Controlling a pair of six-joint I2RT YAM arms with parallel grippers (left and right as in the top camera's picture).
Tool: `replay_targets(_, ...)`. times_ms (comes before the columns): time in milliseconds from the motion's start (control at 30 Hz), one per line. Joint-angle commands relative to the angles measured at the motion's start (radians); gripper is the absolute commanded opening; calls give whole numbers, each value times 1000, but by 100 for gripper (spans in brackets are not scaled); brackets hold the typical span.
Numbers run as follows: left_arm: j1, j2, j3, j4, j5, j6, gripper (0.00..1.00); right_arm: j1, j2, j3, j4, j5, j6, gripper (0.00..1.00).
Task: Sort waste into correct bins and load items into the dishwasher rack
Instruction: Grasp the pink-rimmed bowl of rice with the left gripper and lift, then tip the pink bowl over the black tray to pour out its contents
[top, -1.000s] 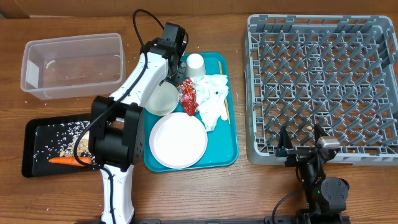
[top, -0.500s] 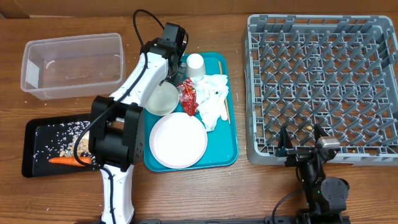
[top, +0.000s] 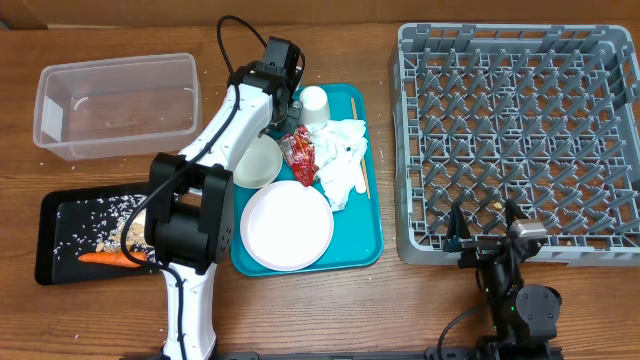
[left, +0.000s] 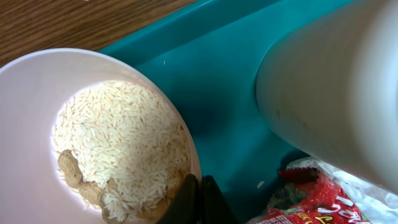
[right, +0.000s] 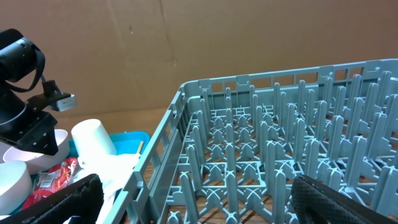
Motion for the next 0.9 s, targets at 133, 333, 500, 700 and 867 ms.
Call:
replay_targets(133,5,7,113,-69,1,-8,4,3,-9,-10,6,3,-3,100)
replay_targets(333,-10,-31,256,-182,1,-16,4,3,-9,-10,6,3,-3,100)
replay_targets(500,-34,-71,401,-318,1,-80,4,3,-9,-10,6,3,-3,100)
replay_targets(700,-32,-187,504,-536,-4,-279,4,3,-9,-10,6,3,-3,100)
replay_targets(867,34,-310,504,-657,-21,-403,4,3,-9,-10,6,3,-3,100)
